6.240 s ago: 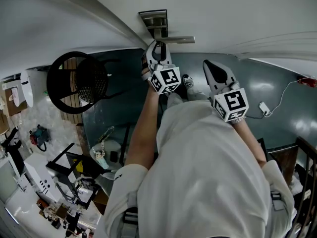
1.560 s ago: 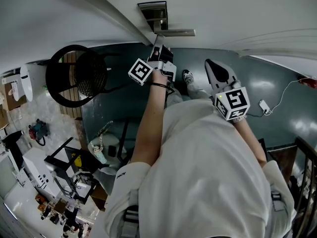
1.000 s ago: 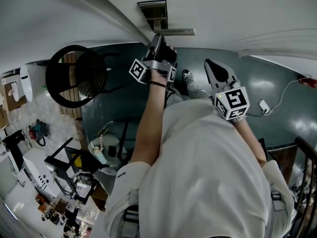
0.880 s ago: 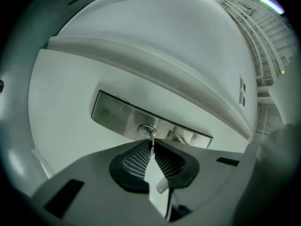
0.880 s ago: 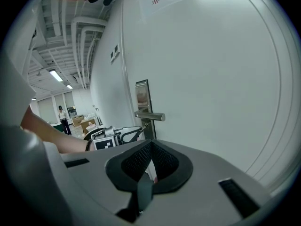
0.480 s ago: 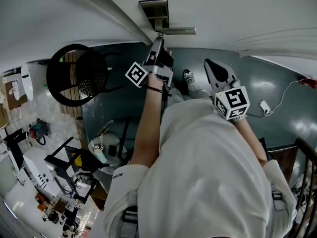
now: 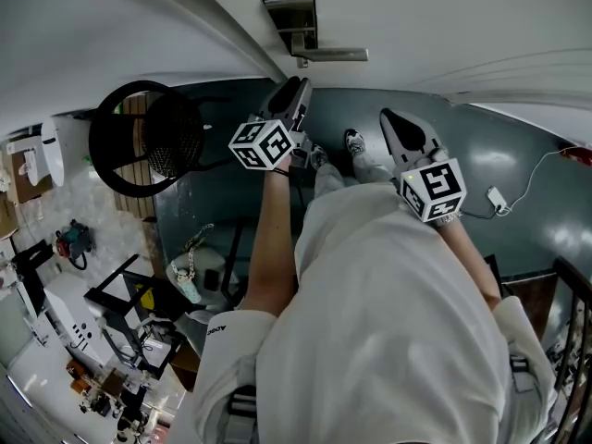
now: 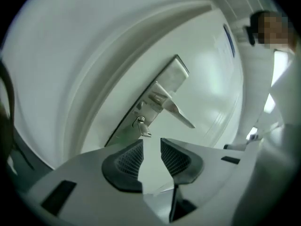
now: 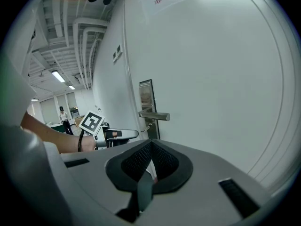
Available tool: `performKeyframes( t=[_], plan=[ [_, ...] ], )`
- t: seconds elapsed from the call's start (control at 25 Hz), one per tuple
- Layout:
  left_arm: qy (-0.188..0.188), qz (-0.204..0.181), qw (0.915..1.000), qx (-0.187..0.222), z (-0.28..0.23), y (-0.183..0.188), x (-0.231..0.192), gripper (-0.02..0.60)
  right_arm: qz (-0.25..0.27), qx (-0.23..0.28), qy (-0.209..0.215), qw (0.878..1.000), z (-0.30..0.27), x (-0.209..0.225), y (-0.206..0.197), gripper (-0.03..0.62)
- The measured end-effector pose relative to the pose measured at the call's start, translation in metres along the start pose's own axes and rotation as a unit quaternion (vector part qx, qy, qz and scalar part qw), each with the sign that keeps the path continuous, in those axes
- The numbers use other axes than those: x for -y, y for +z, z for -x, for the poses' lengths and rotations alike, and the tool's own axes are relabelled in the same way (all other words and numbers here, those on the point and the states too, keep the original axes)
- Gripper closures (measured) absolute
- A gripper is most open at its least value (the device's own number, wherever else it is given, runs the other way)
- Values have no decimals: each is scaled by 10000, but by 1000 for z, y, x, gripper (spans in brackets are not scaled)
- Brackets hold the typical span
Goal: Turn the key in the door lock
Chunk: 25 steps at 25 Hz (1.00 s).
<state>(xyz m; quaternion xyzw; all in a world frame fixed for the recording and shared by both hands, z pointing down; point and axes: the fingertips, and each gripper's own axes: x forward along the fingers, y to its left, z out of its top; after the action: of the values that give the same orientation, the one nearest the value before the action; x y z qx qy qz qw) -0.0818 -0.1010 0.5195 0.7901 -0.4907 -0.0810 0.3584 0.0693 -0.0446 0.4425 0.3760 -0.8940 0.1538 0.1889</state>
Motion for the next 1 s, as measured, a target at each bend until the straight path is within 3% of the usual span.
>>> performKeyframes(
  t=[0.08,0.12,0.2,0.24,0.28,0.36,0.4,0.44,0.48,0.64,0.76,0.92,1.0],
  plan=[
    [292,-938,9949,-238,-2,0,2,462,-7,11,-10,10000,1,0,1,602],
    [462,-1402,9884,-349,-3,-2,1,462,-9,16,-19,10000,3,-1,2,602],
    [912,-2476,9632,-510,-4,-3,-2,462,-12,17,-37,10000,4,-1,1,602],
    [1154,-3084,9428,-525,-6,-1,-2,462,-16,14,-49,10000,4,0,0,602],
    [1380,-3707,9170,-510,-9,0,-2,462,-21,10,-66,10000,4,1,-1,602],
    [1752,-4801,8580,-518,-14,4,-1,462,-42,8,-111,9999,4,4,-2,602],
    [1866,-5184,8326,-570,-17,4,0,462,-53,12,-135,9999,5,6,-2,602],
    [1921,-5449,8137,-643,-21,2,0,462,-63,16,-155,9999,5,7,-2,602],
    [1934,-5625,8006,-725,-24,-1,0,462,-69,18,-170,9998,5,8,-2,602],
    [2117,-6019,7645,-912,-33,-8,-7,462,-89,14,-201,9998,5,12,-3,602],
    [2276,-6074,7574,-754,-36,-2,-7,462,-96,16,-220,9997,6,12,-2,602],
    [2285,-6365,7327,-767,-45,-1,-5,462,-106,6,-215,9997,6,11,-2,602],
    [2289,-6424,7272,-775,-50,0,-4,462,-103,1,-216,9997,5,12,-2,602]
  ],
)
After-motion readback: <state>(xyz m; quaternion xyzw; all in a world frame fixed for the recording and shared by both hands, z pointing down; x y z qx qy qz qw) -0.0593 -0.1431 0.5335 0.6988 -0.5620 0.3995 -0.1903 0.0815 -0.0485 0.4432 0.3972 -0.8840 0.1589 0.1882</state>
